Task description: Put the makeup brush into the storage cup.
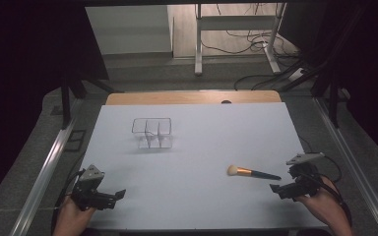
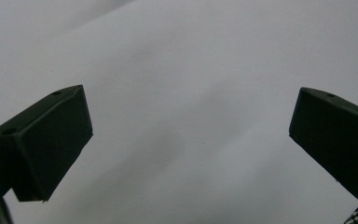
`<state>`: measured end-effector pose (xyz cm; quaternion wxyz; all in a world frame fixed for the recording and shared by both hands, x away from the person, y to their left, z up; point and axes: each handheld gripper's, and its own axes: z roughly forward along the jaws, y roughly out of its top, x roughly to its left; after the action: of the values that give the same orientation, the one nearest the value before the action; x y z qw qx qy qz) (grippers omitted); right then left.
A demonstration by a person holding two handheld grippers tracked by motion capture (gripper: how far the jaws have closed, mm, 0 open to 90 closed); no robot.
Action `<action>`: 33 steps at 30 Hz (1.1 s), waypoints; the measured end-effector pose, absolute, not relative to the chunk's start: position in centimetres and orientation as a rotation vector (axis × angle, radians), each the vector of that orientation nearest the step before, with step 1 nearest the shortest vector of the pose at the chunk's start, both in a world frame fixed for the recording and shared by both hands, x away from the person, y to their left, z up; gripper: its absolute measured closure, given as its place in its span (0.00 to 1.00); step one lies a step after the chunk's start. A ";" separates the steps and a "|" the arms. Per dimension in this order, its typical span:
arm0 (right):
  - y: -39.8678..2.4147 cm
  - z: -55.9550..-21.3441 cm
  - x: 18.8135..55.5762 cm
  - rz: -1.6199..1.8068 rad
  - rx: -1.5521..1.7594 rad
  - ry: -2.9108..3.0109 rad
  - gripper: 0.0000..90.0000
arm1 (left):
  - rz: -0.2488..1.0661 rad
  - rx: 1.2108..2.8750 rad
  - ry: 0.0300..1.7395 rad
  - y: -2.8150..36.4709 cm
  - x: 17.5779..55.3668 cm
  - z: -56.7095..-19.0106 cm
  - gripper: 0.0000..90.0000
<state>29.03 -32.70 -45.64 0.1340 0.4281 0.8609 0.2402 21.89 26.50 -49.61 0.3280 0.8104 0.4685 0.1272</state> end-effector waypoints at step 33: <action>-30.0 -45.6 32.0 0.570 1.215 2.584 0.00 | 0.375 2.133 1.239 26.5 22.1 -49.7 0.00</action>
<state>31.97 -30.04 -45.63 0.1144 0.4145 0.8816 0.1946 22.13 26.52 -49.66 0.3176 0.8106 0.4710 0.1423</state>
